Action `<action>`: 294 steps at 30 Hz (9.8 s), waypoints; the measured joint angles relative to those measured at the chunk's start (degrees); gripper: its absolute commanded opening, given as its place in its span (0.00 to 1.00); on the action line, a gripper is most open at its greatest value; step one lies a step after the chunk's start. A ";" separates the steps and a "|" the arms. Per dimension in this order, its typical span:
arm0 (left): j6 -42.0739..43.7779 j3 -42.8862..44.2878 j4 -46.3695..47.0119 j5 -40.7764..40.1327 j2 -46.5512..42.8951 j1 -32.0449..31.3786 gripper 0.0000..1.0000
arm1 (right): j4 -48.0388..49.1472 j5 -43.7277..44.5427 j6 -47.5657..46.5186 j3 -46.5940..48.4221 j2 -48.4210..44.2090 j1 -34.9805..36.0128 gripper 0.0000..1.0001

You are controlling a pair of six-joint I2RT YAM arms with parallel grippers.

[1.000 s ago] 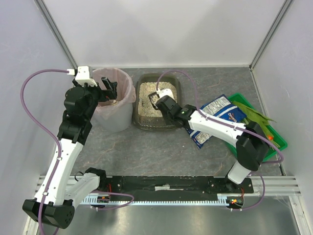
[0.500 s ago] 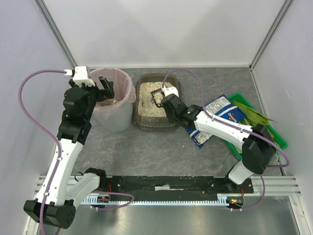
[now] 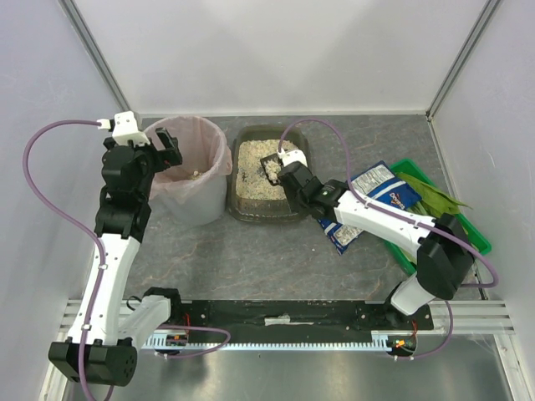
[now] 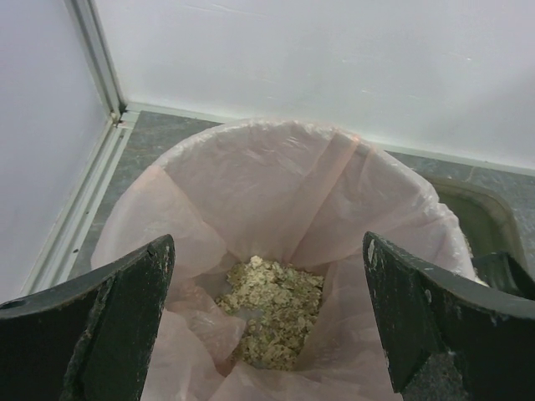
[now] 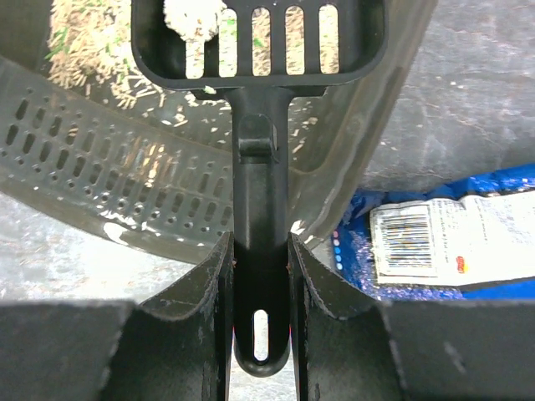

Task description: Clean the litter box

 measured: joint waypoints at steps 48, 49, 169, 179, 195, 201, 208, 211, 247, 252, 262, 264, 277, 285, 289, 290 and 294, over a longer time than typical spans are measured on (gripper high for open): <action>-4.33 7.82 -5.62 17.11 16.94 15.63 0.70 | -5.20 9.11 -0.57 3.58 1.27 2.99 0.00; -4.42 7.93 -5.60 17.31 17.00 15.63 0.73 | -5.18 9.42 -0.57 3.58 1.27 3.04 0.00; -1.44 2.75 -6.84 2.93 0.87 -0.17 0.92 | 60.39 39.65 -99.49 17.88 18.18 21.20 0.00; -1.53 2.75 -6.84 1.49 0.90 1.29 0.95 | 72.70 36.89 -112.61 11.56 18.18 21.42 0.00; -1.92 2.75 -6.84 1.55 0.94 1.81 0.95 | 80.94 34.45 -118.95 8.17 18.10 21.77 0.00; -1.92 2.75 -6.84 1.97 0.94 1.81 0.95 | 76.35 35.52 -108.80 5.79 12.79 21.77 0.00; -1.92 2.73 -6.78 3.69 0.94 1.86 0.93 | 51.80 34.49 -80.74 5.86 -2.25 18.73 0.00; -1.92 2.67 -6.69 4.96 0.94 1.86 0.91 | 36.54 30.91 -65.64 9.60 -6.88 12.81 0.00; -2.21 24.15 -9.70 31.26 26.82 -17.84 0.89 | -13.70 -17.57 -24.87 8.04 -18.67 -8.09 0.00; -3.15 24.22 -11.52 35.12 28.68 -18.29 0.89 | -13.22 -20.79 -26.82 5.88 -24.06 -8.13 0.00; -5.79 23.85 -9.70 41.53 29.51 -18.56 0.66 | -12.70 -26.25 -29.46 5.11 -26.69 -8.15 0.00; -6.14 23.23 -9.38 41.90 29.51 -18.56 0.49 | -12.68 -26.84 -29.75 5.11 -26.69 -8.13 0.00; -9.86 21.27 -7.98 44.44 29.46 -18.64 0.02 | -12.22 -27.08 -30.42 4.79 -26.29 -8.15 0.69; -17.57 17.84 -4.33 49.53 29.51 -16.04 0.02 | -0.96 -24.39 -27.15 -3.98 -38.58 -8.15 0.92; -24.74 14.36 1.27 54.64 29.57 -13.35 0.02 | 5.60 -24.48 -25.46 -8.52 -45.35 -8.15 0.89; -26.38 13.49 2.73 55.60 29.57 -12.79 0.02 | 6.64 -24.55 -25.31 -9.55 -46.49 -8.15 0.88; -30.40 12.33 5.60 58.03 29.59 -11.67 0.02 | 12.48 -26.14 -25.00 -15.10 -49.79 -8.24 0.84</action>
